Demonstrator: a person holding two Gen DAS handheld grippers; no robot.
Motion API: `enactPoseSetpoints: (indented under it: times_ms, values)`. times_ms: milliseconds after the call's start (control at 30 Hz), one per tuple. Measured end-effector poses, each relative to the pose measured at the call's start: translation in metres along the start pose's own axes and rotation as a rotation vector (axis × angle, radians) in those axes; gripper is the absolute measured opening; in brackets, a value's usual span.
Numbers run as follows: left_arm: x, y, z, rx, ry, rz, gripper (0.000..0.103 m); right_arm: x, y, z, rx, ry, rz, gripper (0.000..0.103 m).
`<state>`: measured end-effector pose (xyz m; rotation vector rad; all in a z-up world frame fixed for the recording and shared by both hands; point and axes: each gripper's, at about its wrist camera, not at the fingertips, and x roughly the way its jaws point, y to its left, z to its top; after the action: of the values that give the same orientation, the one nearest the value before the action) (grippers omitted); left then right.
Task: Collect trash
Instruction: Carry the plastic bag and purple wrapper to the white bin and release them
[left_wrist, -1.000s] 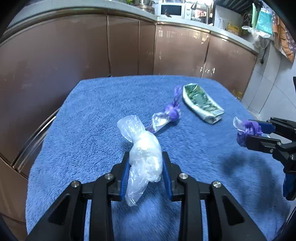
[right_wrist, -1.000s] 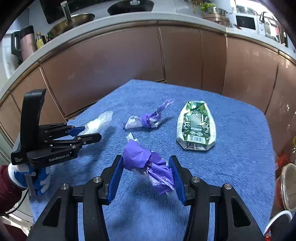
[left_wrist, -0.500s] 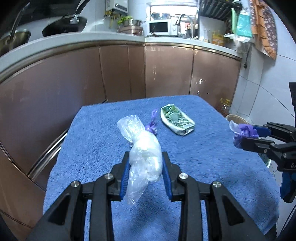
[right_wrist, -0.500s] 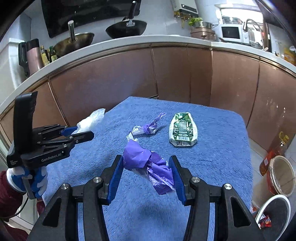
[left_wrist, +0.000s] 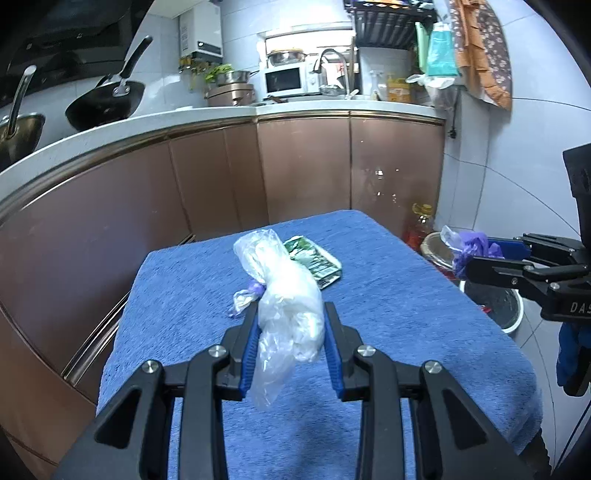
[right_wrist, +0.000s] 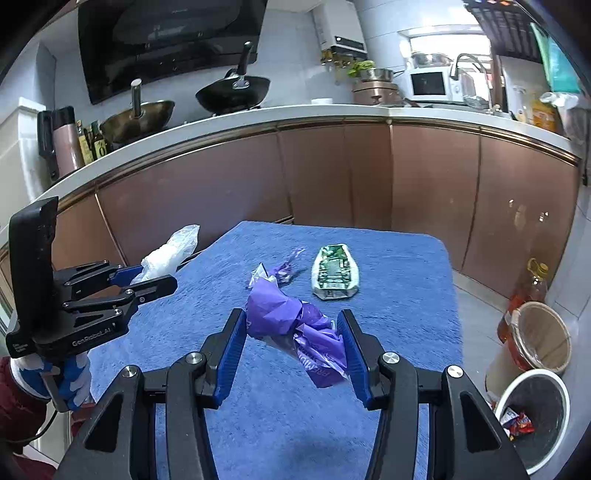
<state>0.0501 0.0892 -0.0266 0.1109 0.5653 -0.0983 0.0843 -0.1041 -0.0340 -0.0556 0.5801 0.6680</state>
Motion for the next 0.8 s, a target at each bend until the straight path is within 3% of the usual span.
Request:
enactPoseSetpoints:
  times_ms: [467, 800]
  values:
    - [0.025, -0.092, 0.035, 0.148, 0.004, -0.134, 0.030, -0.053, -0.084, -0.026, 0.168, -0.078, -0.169, 0.048]
    - [0.077, -0.207, 0.066, 0.331, 0.041, -0.286, 0.030, -0.089, -0.179, -0.075, 0.359, -0.106, -0.348, 0.048]
